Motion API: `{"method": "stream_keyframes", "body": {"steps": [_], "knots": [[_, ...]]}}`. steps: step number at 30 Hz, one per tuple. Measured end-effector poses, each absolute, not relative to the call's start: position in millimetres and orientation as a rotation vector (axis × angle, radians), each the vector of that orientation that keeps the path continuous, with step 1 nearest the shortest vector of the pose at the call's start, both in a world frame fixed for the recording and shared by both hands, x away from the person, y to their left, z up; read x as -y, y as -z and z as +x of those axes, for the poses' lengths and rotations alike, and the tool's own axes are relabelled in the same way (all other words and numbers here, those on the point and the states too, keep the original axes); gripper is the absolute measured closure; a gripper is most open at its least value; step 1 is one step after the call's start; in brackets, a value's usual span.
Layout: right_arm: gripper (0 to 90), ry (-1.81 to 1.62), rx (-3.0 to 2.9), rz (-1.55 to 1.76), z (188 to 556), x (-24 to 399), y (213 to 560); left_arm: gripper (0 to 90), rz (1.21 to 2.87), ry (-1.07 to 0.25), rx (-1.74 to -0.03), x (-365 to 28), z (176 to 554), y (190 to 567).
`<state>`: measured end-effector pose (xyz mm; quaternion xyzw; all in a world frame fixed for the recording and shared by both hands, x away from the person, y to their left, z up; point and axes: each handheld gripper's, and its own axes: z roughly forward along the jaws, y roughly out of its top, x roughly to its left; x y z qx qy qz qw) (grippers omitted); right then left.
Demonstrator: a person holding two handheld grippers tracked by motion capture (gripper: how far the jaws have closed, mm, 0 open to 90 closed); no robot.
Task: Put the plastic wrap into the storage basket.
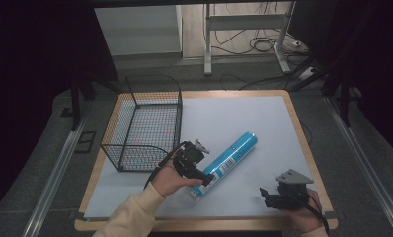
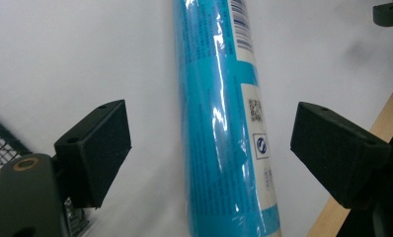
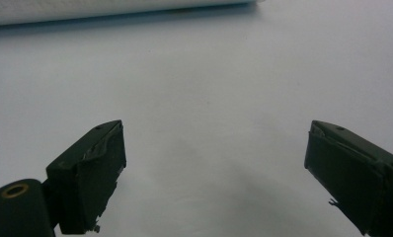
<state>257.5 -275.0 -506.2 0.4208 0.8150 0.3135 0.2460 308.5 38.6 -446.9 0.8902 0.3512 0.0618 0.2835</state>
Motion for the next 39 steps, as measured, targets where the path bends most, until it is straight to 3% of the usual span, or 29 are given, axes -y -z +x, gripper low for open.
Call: {"method": "stream_keyframes", "body": {"steps": [39], "knots": [[9.1,-0.854,-2.220,1.141,257,275,506,15.0,2.469,-0.157,-0.898,14,334,453]]}}
